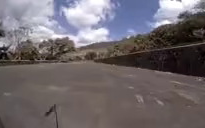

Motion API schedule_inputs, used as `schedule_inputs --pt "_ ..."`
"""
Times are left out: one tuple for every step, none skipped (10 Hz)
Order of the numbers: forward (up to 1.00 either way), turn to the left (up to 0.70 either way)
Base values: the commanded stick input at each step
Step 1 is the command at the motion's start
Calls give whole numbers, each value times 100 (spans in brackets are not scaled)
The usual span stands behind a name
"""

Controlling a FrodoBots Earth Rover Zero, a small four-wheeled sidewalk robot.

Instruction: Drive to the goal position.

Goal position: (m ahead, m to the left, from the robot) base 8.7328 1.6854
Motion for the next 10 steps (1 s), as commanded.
schedule_inputs --pt "70 0" --pt "70 0" --pt "70 0" --pt "70 0" --pt "70 0" --pt "70 2" --pt "70 2" --pt "70 2" --pt "70 3" --pt "70 2"
